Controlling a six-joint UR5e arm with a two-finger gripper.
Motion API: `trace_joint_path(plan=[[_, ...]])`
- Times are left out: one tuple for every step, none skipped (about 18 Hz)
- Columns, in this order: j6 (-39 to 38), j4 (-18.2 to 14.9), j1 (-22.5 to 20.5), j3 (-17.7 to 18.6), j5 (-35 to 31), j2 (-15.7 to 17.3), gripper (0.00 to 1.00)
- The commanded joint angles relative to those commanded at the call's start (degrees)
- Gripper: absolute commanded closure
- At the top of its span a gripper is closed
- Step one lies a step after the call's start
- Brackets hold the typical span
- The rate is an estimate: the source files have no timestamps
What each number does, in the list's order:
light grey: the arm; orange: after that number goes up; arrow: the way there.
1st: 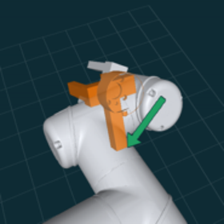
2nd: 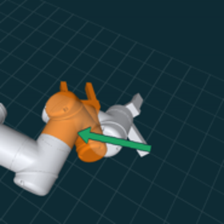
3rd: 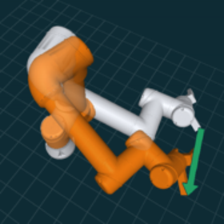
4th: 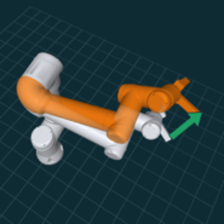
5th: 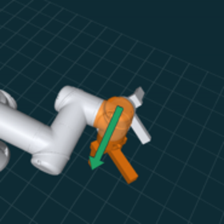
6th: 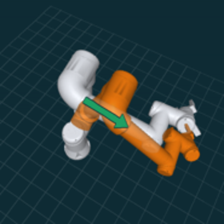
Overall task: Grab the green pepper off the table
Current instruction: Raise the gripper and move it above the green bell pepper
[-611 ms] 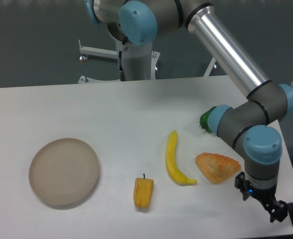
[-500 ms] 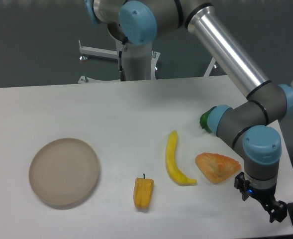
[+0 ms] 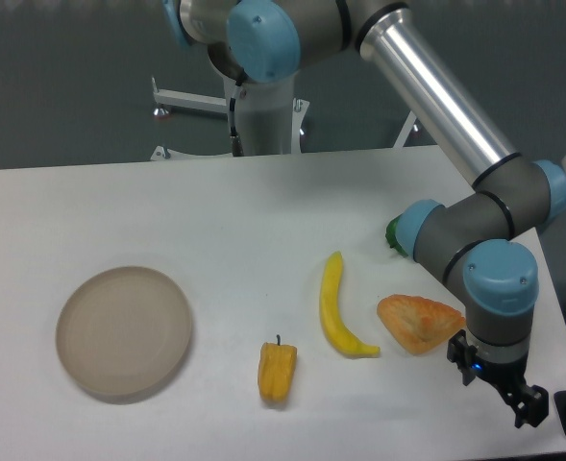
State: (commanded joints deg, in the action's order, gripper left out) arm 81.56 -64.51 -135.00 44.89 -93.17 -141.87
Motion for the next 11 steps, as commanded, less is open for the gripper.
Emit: trace_joint_path(plan=[[0.3, 0.0, -0.4, 1.7, 0.3, 1.1, 0.0], [0.6, -0.1, -1.2, 3.1, 1.0, 2.2, 0.0], [0.6, -0.3, -2.0, 4.4, 2.2, 3.3, 0.0], [0.7, -0.4, -2.6, 6.2, 3.6, 4.5, 0.0], [0.7, -0.4, -3.3, 8.2, 4.5, 5.6, 0.0], [0.7, -0.5, -4.2, 9.8, 4.9, 6.9, 0.0], [0.8, -0.9, -5.2, 11.5, 5.5, 8.0, 0.0], [0.8, -1.7, -6.2, 12.8, 6.4, 9.1, 0.0], [0.8, -2.7, -7.5, 14.0, 7.5, 10.2, 0.0], [0.8, -4.0, -8.4, 14.9, 8.3, 11.3, 0.0], [0.8, -5.6, -9.6, 15.8, 8.5, 12.1, 0.0]])
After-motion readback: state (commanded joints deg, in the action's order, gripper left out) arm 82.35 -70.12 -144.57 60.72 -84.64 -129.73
